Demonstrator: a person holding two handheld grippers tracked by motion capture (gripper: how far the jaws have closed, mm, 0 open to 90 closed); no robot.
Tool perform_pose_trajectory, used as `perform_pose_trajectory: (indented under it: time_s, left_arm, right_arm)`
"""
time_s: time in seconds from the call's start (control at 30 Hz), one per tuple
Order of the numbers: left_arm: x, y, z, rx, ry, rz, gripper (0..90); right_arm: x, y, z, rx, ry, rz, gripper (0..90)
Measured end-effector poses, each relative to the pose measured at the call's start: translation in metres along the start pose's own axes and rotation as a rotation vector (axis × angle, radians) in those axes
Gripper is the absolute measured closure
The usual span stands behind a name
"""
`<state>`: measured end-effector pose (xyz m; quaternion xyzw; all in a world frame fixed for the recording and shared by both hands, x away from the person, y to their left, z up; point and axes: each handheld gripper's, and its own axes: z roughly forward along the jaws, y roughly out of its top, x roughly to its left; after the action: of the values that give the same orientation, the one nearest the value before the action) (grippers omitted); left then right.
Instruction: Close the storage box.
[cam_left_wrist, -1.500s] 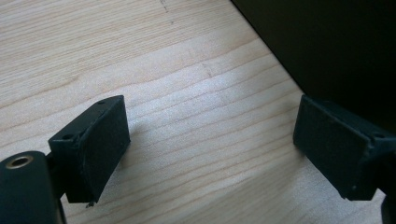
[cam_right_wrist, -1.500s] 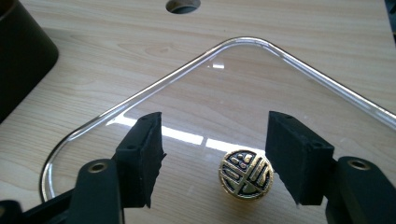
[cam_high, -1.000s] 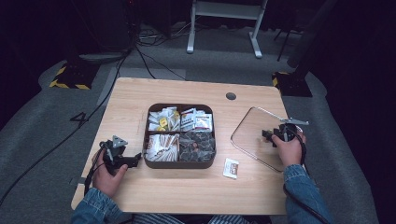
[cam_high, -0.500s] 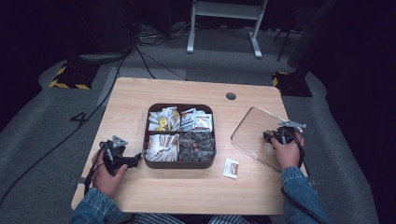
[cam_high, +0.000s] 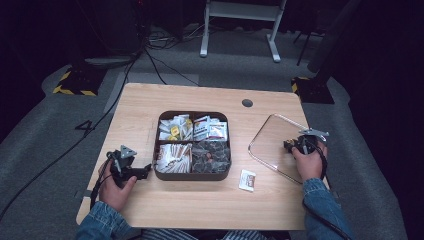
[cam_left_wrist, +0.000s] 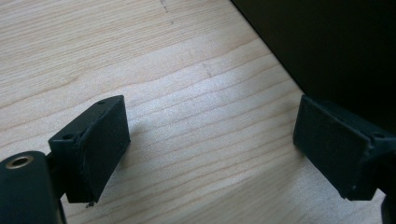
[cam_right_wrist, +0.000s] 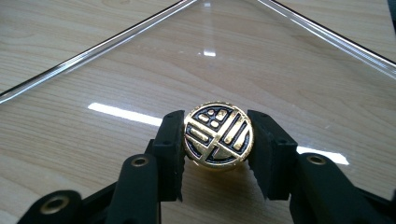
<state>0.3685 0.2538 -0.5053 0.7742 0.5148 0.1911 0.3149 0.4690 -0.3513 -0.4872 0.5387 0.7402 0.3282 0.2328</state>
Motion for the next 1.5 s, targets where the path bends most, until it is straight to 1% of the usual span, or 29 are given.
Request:
perform_pose_trajectory:
  time_s: [0.1,0.23,0.27,0.5,0.67,0.77,1.07,1.1,1.13,1.17,1.2,1.23,1.27,1.4,1.43,1.47,1.5]
  left_arm:
    - [0.0,0.0,0.0,0.0,0.0,0.0,11.0]
    - [0.0,0.0,0.0,0.0,0.0,0.0,11.0]
    - [0.0,0.0,0.0,0.0,0.0,0.0,11.0]
    - [0.0,0.0,0.0,0.0,0.001,0.001,10.9]
    - [0.0,0.0,0.0,0.0,0.001,0.001,10.9]
    - [0.0,0.0,0.0,-0.001,0.001,0.001,11.0]
    - [0.0,-0.001,0.0,0.0,-0.003,0.005,11.0]
    - [0.0,-0.001,0.0,0.0,-0.003,0.005,11.0]
    - [0.0,-0.001,-0.001,0.001,-0.003,0.005,11.0]
    - [0.0,-0.001,-0.001,0.001,-0.003,0.005,11.0]
    - [0.0,-0.001,-0.001,0.001,-0.004,0.005,11.0]
    - [0.0,-0.001,-0.001,0.001,-0.004,0.005,11.0]
    - [0.0,-0.001,0.0,0.0,-0.003,0.004,11.0]
    - [0.0,-0.001,0.0,0.0,-0.003,0.005,11.0]
    - [0.0,-0.001,0.0,0.0,-0.003,0.005,11.0]
    - [0.0,-0.001,-0.001,0.001,-0.004,0.005,11.0]
    - [0.0,-0.001,-0.001,0.001,-0.004,0.005,11.0]
  right_arm:
    - [-0.002,0.002,-0.005,-0.005,-0.003,-0.006,58.8]
    - [-0.002,0.005,-0.009,-0.016,0.001,-0.001,58.8]
    - [-0.002,0.008,-0.013,-0.022,0.005,-0.004,58.8]
    - [-0.001,0.016,-0.022,-0.044,0.015,-0.005,58.8]
    - [0.001,0.027,-0.033,-0.069,0.028,-0.002,58.8]
    - [0.004,0.033,-0.037,-0.077,0.037,-0.012,58.8]
    - [0.02,0.057,-0.05,-0.111,0.066,-0.051,58.8]
    - [0.02,0.057,-0.05,-0.111,0.066,-0.051,58.8]
    - [0.024,0.063,-0.053,-0.117,0.073,-0.059,58.8]
    - [0.024,0.063,-0.053,-0.117,0.073,-0.059,58.8]
    - [0.03,0.069,-0.056,-0.127,0.081,-0.071,58.8]
    - [0.03,0.069,-0.056,-0.127,0.081,-0.071,58.8]
    - [0.035,0.076,-0.059,-0.137,0.092,-0.081,58.8]
    - [0.047,0.089,-0.066,-0.153,0.121,-0.084,58.8]
    - [0.047,0.089,-0.066,-0.153,0.121,-0.084,58.8]
    - [0.05,0.093,-0.067,-0.157,0.124,-0.09,58.8]
    - [0.058,0.099,-0.07,-0.168,0.137,-0.103,58.8]
